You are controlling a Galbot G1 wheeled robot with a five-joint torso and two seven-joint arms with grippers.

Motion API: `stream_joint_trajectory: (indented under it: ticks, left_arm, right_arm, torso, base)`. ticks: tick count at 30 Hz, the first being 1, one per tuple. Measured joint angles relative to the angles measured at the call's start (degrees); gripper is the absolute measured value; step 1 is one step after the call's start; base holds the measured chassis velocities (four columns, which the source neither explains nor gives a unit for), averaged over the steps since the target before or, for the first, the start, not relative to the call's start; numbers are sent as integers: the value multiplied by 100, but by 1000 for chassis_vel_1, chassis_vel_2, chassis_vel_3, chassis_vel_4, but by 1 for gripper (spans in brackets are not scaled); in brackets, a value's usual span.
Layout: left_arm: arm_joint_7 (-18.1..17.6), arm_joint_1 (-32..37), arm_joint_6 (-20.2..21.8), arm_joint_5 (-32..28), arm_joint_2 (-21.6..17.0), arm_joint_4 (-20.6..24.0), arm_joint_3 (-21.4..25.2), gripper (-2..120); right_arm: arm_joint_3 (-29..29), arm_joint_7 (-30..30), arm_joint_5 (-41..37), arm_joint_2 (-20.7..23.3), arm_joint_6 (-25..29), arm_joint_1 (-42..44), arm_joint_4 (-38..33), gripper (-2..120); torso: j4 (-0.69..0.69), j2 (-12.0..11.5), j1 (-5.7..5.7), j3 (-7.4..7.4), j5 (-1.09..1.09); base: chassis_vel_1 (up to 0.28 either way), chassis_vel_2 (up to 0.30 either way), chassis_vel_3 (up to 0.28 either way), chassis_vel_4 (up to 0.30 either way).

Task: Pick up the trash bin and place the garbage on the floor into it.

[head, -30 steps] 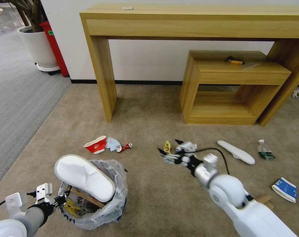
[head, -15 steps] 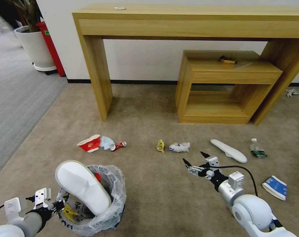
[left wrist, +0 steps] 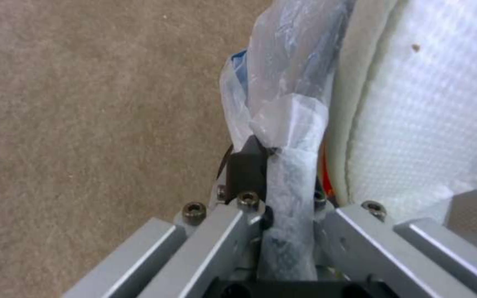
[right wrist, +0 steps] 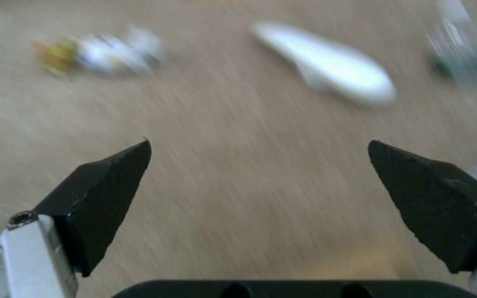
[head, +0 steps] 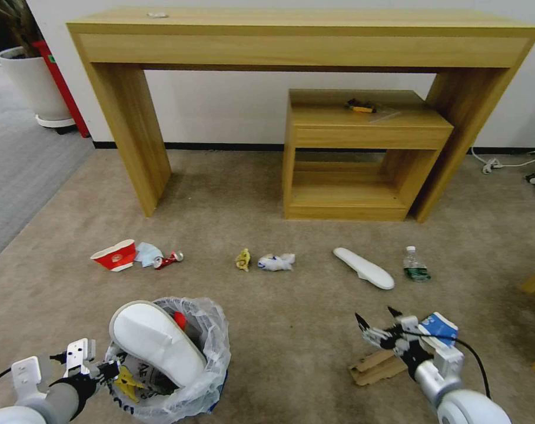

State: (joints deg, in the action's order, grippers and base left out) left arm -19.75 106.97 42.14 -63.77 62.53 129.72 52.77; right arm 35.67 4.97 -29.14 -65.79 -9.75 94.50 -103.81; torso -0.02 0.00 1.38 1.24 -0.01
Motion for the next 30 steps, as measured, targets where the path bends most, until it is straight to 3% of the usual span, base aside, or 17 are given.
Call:
stream_joint_trajectory:
  ticks: [4, 7, 11, 21, 30]
  left_arm:
    - [2, 9, 0, 32, 13, 13, -9, 0]
    - [3, 30, 0, 75, 30, 49, -24, 0]
    - [3, 47, 0, 125, 56, 95, -50, 0]
    - [1, 75, 0, 226, 109, 194, -113, 0]
    - [-61, 50, -1, 229, 129, 292, -144, 0]
  right_arm:
    - [44, -391, -282, -113, -450, 72, 108, 100]
    - [4, -1206, -905, -373, -857, -52, 355, 100]
    - [-54, -1721, -1544, -502, -1096, -263, 533, 100]
    - [-211, -1696, -2023, -571, -1061, -943, 1358, 97]
    - [-436, -1414, -1940, -591, -795, -1440, 2193, 64]
  torso:
    - [0, 0, 0, 0, -4]
    - [2, 0, 0, -1, -2]
    - [2, 0, 0, -1, -1]
    - [2, 0, 0, 0, -1]
    - [2, -1, 0, 0, -2]
  base:
    - [-19, -10, 8, 15]
    - [29, 35, -25, -30]
    - [0, 0, 0, 0]
    - [0, 0, 0, 0]
    - [0, 0, 0, 0]
